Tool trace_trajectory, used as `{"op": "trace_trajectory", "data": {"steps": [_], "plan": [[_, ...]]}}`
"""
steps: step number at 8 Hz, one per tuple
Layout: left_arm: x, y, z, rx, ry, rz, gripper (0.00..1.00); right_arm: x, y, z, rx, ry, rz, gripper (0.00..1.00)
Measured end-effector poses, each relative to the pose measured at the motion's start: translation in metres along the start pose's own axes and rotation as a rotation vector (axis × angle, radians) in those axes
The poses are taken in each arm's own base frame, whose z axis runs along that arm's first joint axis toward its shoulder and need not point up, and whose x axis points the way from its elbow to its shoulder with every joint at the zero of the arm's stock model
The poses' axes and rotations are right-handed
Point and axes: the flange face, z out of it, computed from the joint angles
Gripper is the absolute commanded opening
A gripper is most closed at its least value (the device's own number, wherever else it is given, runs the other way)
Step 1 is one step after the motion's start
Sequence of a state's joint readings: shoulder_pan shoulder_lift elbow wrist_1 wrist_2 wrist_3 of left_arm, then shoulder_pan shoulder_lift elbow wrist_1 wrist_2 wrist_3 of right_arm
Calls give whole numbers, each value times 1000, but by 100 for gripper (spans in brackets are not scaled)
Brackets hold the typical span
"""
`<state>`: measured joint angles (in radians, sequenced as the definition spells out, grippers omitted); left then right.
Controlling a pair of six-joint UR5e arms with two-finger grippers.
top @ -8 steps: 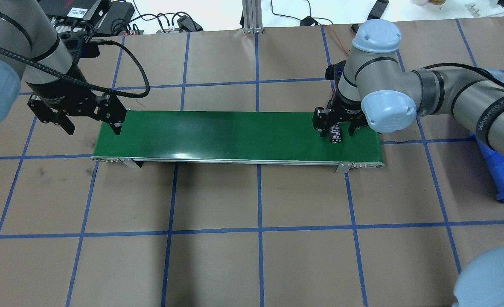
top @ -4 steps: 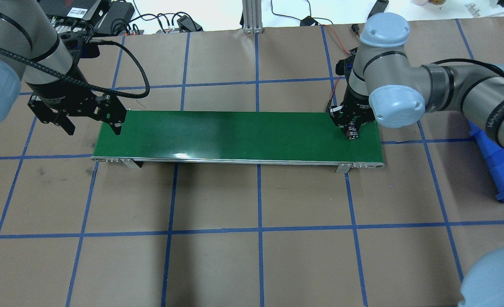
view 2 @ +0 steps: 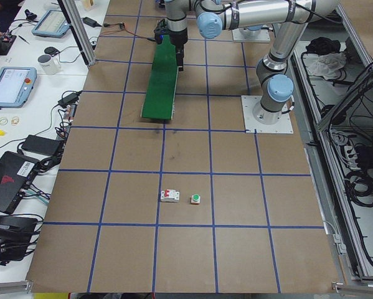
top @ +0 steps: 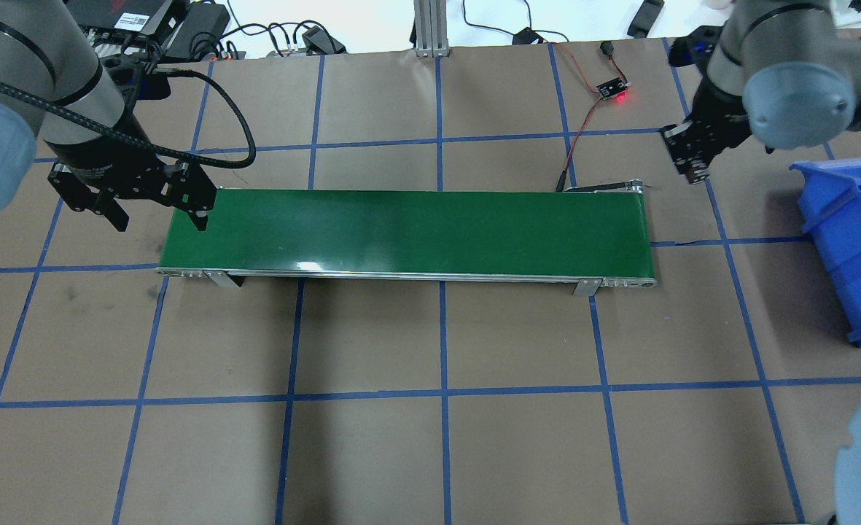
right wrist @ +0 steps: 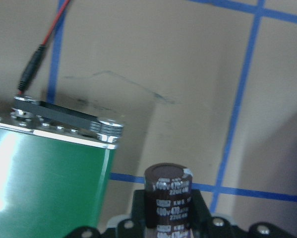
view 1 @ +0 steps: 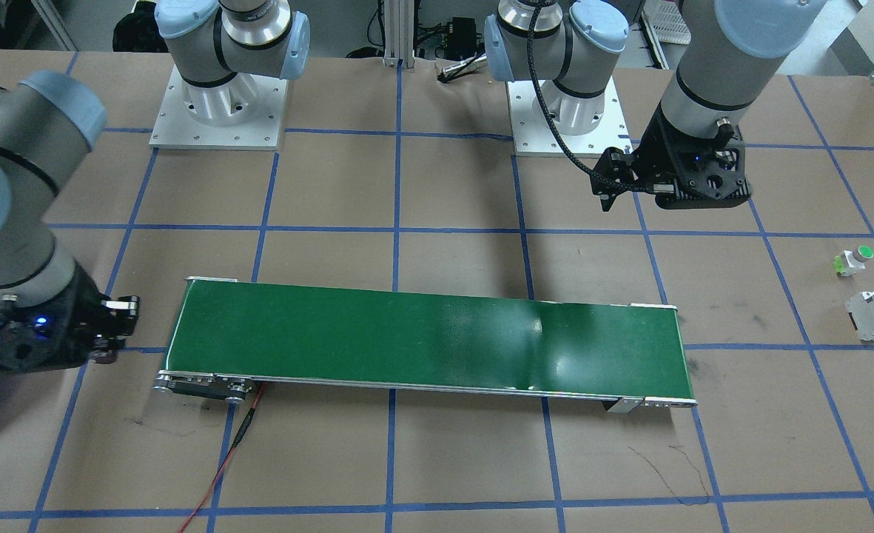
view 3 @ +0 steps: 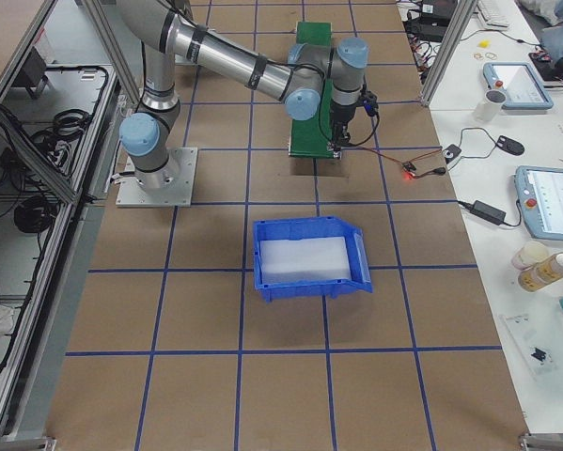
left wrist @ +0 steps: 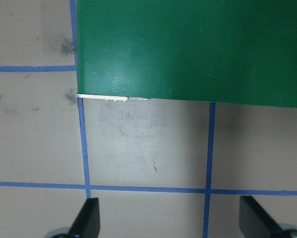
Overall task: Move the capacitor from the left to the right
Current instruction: 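Lift the capacitor with the right gripper and carry it over the blue bin, then lower the capacitor into the blue bin and open the right gripper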
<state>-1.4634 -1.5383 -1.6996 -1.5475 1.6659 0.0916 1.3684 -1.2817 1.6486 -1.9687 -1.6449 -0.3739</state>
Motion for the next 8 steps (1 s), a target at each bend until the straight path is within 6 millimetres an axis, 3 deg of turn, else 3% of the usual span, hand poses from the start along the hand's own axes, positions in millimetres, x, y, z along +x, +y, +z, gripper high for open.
{"op": "trace_trajectory", "data": {"steps": [2, 5, 6, 7, 8], "plan": [[0, 0, 0, 4, 0, 1, 100, 98, 19, -18, 11, 16, -90, 4], [0, -1, 0, 6, 0, 2, 100, 234, 78, -18, 17, 69, -224, 4], [0, -1, 0, 6, -1, 2, 100, 268, 98, -9, 6, 71, -252, 3], [0, -1, 0, 6, -1, 3, 100, 294, 111, 14, -7, 58, -261, 3], [0, -1, 0, 5, -1, 3, 100, 307, 116, 43, -17, 41, -262, 7]]}}
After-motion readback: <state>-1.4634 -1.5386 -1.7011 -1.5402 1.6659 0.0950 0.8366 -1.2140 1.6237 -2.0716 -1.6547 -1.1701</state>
